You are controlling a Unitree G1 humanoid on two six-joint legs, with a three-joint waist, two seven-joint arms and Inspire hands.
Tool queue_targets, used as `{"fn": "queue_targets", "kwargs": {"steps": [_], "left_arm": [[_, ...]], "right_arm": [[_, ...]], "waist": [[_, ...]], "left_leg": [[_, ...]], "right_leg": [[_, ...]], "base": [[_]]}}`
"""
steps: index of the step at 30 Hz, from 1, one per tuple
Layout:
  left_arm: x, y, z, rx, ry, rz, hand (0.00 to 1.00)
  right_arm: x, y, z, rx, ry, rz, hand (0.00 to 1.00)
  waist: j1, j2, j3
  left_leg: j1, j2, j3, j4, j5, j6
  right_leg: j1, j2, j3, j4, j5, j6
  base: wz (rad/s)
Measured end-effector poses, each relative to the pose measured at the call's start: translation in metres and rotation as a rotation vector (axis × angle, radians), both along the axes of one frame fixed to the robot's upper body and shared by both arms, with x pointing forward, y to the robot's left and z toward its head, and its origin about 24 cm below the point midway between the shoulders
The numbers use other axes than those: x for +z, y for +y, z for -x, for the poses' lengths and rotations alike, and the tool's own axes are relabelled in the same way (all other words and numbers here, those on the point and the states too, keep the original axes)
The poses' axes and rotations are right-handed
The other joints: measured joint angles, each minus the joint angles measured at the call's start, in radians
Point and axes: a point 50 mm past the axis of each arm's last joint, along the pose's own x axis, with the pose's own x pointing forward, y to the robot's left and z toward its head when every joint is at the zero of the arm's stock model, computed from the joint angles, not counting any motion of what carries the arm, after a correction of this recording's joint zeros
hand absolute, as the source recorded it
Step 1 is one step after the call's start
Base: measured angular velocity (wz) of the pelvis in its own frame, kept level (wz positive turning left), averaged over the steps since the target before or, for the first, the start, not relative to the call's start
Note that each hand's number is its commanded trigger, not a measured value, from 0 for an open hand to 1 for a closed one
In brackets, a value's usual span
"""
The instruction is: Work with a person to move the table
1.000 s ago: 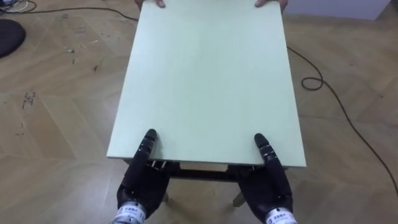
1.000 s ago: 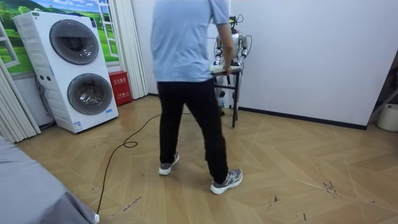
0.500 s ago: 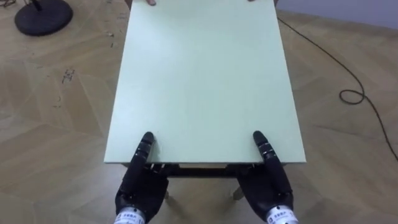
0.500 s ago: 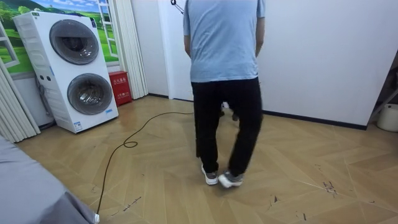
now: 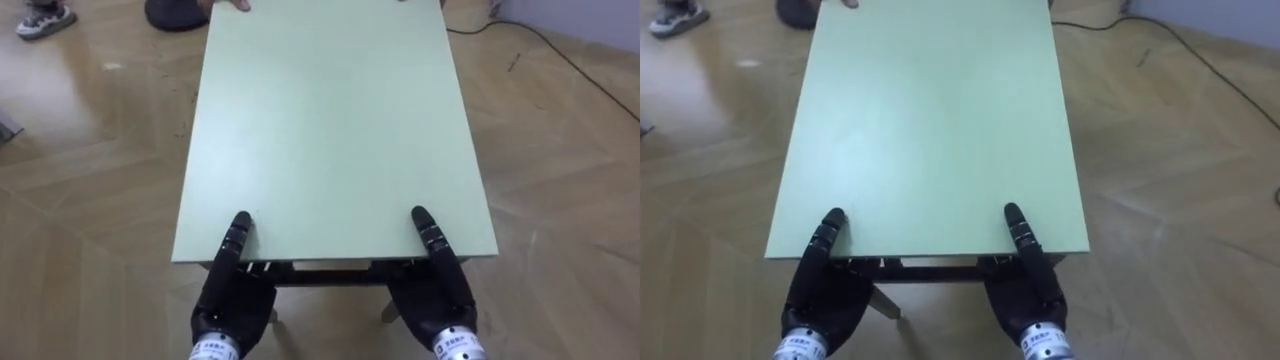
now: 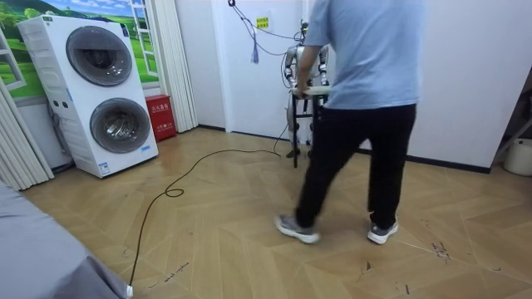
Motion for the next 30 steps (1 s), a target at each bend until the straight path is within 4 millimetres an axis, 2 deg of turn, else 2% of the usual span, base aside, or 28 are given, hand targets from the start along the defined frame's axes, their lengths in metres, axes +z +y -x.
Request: {"fn": "queue_targets", "kwargs": {"steps": [2,5,7,10,11,12,13,14,15,16,17,18,20,21,22,24,26,28,30], "left_arm": [[0.000,-0.002,0.000,-0.006,0.000,0.004,1.00],[0.000,-0.002,0.000,-0.006,0.001,0.003,1.00],[-0.001,-0.001,0.004,-0.003,0.010,0.004,1.00],[-0.002,-0.001,0.005,-0.003,0.016,0.001,1.00],[-0.002,-0.001,0.004,-0.003,0.018,0.000,1.00],[-0.002,-0.001,0.004,-0.002,0.023,-0.001,1.00],[-0.003,-0.001,0.005,-0.002,0.031,-0.004,1.00],[-0.003,-0.001,0.005,-0.002,0.034,-0.006,1.00],[-0.004,0.001,0.007,-0.004,0.038,-0.012,1.00],[-0.004,0.002,0.007,-0.009,0.039,-0.018,1.00],[-0.004,0.002,0.007,-0.011,0.040,-0.020,1.00],[-0.003,0.003,0.006,-0.014,0.037,-0.025,1.00],[-0.003,0.004,0.005,-0.017,0.036,-0.026,1.00],[-0.003,0.004,0.005,-0.016,0.034,-0.029,1.00],[-0.002,0.005,0.005,-0.013,0.029,-0.033,1.00],[0.000,0.008,0.004,-0.008,0.022,-0.039,1.00],[0.000,0.010,0.004,0.001,0.020,-0.044,1.00],[0.001,0.012,0.004,0.006,0.015,-0.061,1.00],[0.001,0.013,0.006,0.014,0.017,-0.064,1.00]], "right_arm": [[0.000,-0.002,0.000,-0.007,-0.003,0.008,1.00],[0.000,-0.002,-0.001,-0.005,0.000,0.009,1.00],[-0.001,-0.003,0.002,-0.001,0.012,0.013,1.00],[-0.002,-0.004,0.003,0.001,0.021,0.017,1.00],[-0.002,-0.004,0.003,-0.001,0.025,0.017,1.00],[-0.003,-0.003,0.004,-0.004,0.033,0.015,1.00],[-0.005,-0.002,0.006,-0.009,0.042,0.010,1.00],[-0.005,-0.002,0.007,-0.009,0.046,0.008,1.00],[-0.006,-0.001,0.009,-0.010,0.053,0.004,1.00],[-0.007,0.000,0.011,-0.014,0.060,-0.001,1.00],[-0.007,0.001,0.012,-0.015,0.062,-0.004,1.00],[-0.007,0.002,0.011,-0.017,0.062,-0.008,1.00],[-0.007,0.003,0.011,-0.021,0.062,-0.015,1.00],[-0.007,0.004,0.011,-0.021,0.062,-0.018,1.00],[-0.007,0.004,0.011,-0.019,0.060,-0.017,1.00],[-0.006,0.007,0.009,-0.009,0.055,-0.020,1.00],[-0.006,0.009,0.009,-0.001,0.054,-0.025,1.00],[-0.006,0.011,0.009,0.004,0.059,-0.034,1.00],[-0.006,0.013,0.009,0.011,0.059,-0.034,1.00]], "waist": [[0.001,0.000,0.0001],[0.018,-0.002,0.0010],[0.013,-0.003,0.0019],[0.009,-0.005,0.0033],[0.003,-0.004,0.0035],[-0.002,-0.005,0.0038],[-0.008,-0.003,0.0049],[-0.009,-0.001,0.0054],[-0.013,0.001,0.0072],[-0.028,-0.001,0.0068],[-0.041,-0.004,0.0062],[-0.054,-0.012,0.0042],[-0.046,-0.018,0.0042],[-0.033,-0.020,0.0038],[-0.004,-0.022,0.0029],[0.018,-0.026,0.0019],[0.027,-0.033,0.0016],[0.067,-0.048,0.0015],[0.080,-0.053,0.0017]], "left_leg": [[0.001,-0.014,0.000,-0.007,0.006,0.010],[0.000,-0.037,-0.026,-0.012,0.012,0.019],[-0.002,-0.069,-0.069,-0.010,0.014,0.031],[-0.016,-0.099,-0.116,0.012,0.005,0.046],[-0.021,-0.114,-0.148,0.021,0.002,0.049],[-0.018,-0.129,-0.185,0.026,0.003,0.056],[-0.012,-0.142,-0.236,0.032,0.000,0.068],[-0.012,-0.149,-0.271,0.032,0.003,0.071],[-0.009,-0.157,-0.325,0.030,0.013,0.068],[-0.006,-0.173,-0.382,0.020,0.028,0.065],[-0.006,-0.184,-0.411,0.017,0.035,0.063],[-0.009,-0.202,-0.435,0.017,0.042,0.061],[-0.003,-0.219,-0.451,0.017,0.053,0.046],[0.007,-0.212,-0.448,-0.001,0.059,0.040],[0.016,-0.206,-0.450,-0.021,0.066,0.035],[0.025,-0.198,-0.450,-0.039,0.072,0.037],[0.035,-0.194,-0.451,-0.049,0.077,0.036],[0.044,-0.190,-0.452,-0.066,0.079,0.035],[0.047,-0.190,-0.460,-0.071,0.079,0.035]], "right_leg": [[0.006,-0.012,0.001,0.014,-0.012,0.009],[0.010,-0.030,0.000,0.039,-0.024,0.018],[0.018,-0.052,0.003,0.077,-0.044,0.032],[0.016,-0.083,0.008,0.134,-0.066,0.040],[0.009,-0.092,0.043,0.170,-0.069,0.036],[-0.015,-0.099,0.125,0.233,-0.066,0.028],[-0.056,-0.084,0.244,0.285,-0.074,0.009],[-0.073,-0.062,0.296,0.290,-0.084,0.004],[-0.100,-0.017,0.368,0.268,-0.098,-0.005],[-0.109,0.017,0.416,0.207,-0.098,-0.005],[-0.113,0.034,0.440,0.175,-0.096,-0.005],[-0.124,0.057,0.484,0.117,-0.087,-0.012],[-0.123,0.077,0.527,0.080,-0.047,-0.003],[-0.109,0.077,0.513,0.057,-0.039,-0.003],[-0.091,0.081,0.500,0.033,-0.023,-0.008],[-0.063,0.098,0.488,-0.006,-0.007,-0.020],[-0.035,0.105,0.471,-0.042,0.002,-0.021],[-0.016,0.113,0.465,-0.072,0.012,-0.023],[0.001,0.116,0.446,-0.100,0.022,-0.024]], "base": [[0.57],[0.37],[0.57],[0.57],[0.72],[0.94],[0.78],[0.76],[1.02],[1.21],[1.44],[0.97],[0.83],[0.50],[0.16],[0.23],[0.33],[0.15],[0.12]]}}
